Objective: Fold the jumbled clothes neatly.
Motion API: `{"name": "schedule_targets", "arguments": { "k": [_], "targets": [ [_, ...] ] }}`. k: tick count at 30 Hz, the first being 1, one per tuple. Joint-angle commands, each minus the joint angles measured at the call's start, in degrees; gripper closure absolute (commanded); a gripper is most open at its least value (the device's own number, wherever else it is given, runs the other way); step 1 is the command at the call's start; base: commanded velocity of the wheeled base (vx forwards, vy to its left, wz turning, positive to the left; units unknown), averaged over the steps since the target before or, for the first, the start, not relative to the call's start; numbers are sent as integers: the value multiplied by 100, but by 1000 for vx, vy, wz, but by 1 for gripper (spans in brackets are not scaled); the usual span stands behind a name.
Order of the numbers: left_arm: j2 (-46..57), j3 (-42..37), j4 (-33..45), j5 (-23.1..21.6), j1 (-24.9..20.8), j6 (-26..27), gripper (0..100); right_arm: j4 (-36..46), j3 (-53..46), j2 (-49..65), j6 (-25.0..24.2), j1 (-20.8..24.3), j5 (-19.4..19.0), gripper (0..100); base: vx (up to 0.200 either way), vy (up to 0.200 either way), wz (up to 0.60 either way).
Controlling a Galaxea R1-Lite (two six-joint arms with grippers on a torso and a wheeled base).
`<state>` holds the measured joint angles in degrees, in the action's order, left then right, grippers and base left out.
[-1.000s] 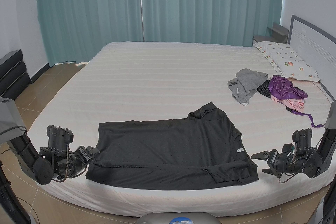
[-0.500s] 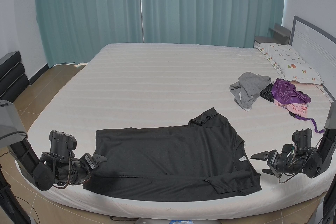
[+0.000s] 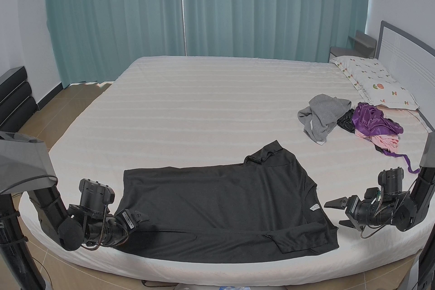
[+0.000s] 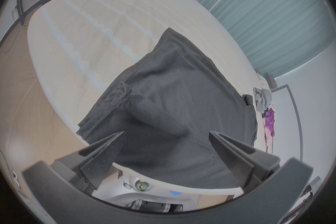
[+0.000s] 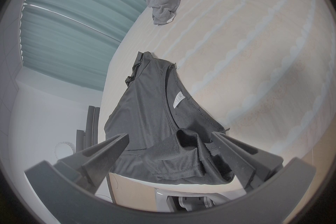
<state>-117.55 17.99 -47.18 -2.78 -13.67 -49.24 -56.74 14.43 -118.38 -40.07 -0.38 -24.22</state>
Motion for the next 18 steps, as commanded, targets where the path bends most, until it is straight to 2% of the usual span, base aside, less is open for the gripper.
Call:
{"name": "schedule_targets", "arguments": {
  "k": [1, 4, 6, 8, 11, 16, 18],
  "targets": [
    [-435, 319, 7, 155, -31, -16, 0, -22, -11, -18, -10, -6, -4, 0, 0, 0, 0],
    [-620, 486, 7, 296, 13, -16, 0, -39, -11, -27, -10, -15, -4, 0, 0, 0, 0],
    [-910, 899, -2, 647, 110, -16, 0, -48, -11, -18, -45, -15, -4, 0, 0, 0, 0],
    [-936, 952, -11, 673, 127, -16, 0, -48, -11, -18, -45, -15, -4, 0, 0, 0, 0],
    [-1024, 1435, 24, 735, 409, -42, 0, -39, -11, -18, -45, -15, -4, 0, 0, 0, 0],
    [-936, 1576, 24, 735, 690, -95, 0, -39, -20, -36, -45, -15, -4, 0, 0, 0, 0],
    [-743, 1664, 24, 717, 945, -121, 0, -39, -20, -53, -45, -15, -4, 0, 0, 0, 0]
  ]
}}
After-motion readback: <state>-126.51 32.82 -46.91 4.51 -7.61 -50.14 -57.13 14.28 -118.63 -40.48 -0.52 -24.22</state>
